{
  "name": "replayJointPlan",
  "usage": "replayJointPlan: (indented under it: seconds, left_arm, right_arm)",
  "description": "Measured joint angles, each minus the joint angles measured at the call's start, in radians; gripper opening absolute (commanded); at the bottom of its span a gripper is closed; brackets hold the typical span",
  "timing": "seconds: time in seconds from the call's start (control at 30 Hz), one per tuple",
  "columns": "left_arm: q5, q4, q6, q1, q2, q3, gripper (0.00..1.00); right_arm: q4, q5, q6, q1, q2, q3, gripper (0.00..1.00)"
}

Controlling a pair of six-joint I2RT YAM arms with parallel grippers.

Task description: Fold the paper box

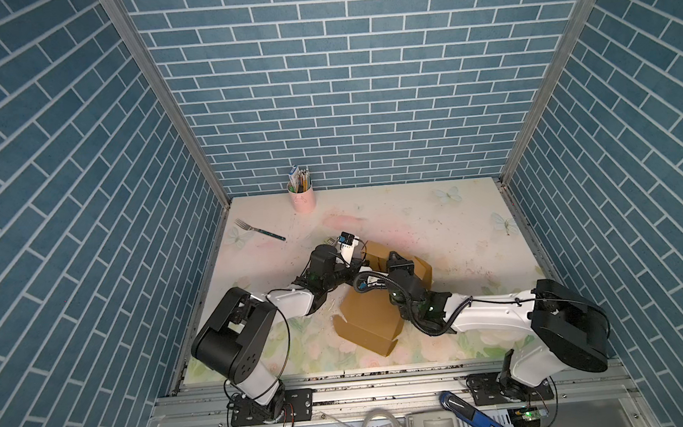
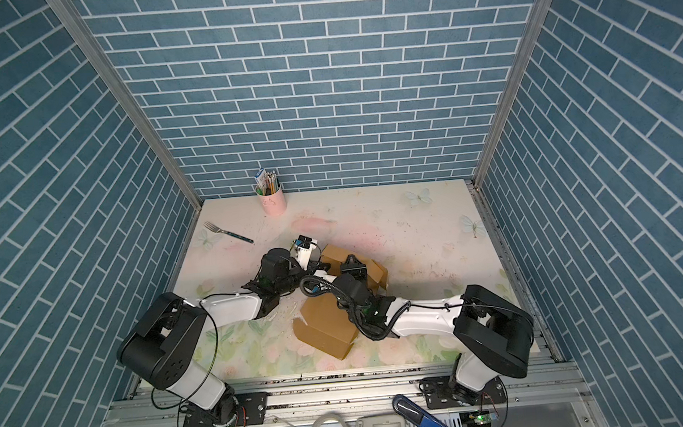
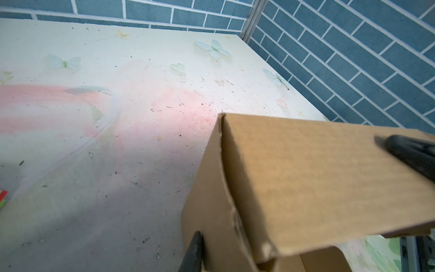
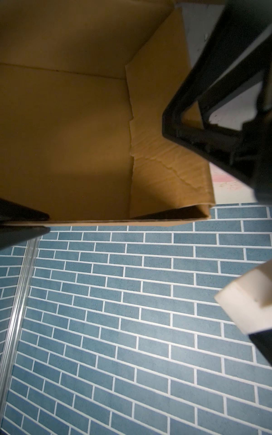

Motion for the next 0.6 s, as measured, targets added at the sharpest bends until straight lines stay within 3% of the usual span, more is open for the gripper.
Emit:
replayJointPlan:
  seconds: [0.4, 0.47, 0.6]
  left_arm:
    - [-0.039, 0.008, -0.018, -0.001, -0.008, -0.01, 0.07]
    - [-0.056, 0.004, -0.023, -0.003, -0.015, -0.01, 0.07]
    - [-0.106, -0.019, -0.037, -0.005, -0.047, -0.012, 0.06]
  right_arm:
    - [0.015, -0.007, 0.004, 0.004, 0.0, 0.0, 0.13]
    - [0.02, -0.009, 0.008, 0.006, 0.0, 0.0, 0.19]
    - [-0.001, -0.016, 0.066, 0.011, -0.015, 0.001, 0.43]
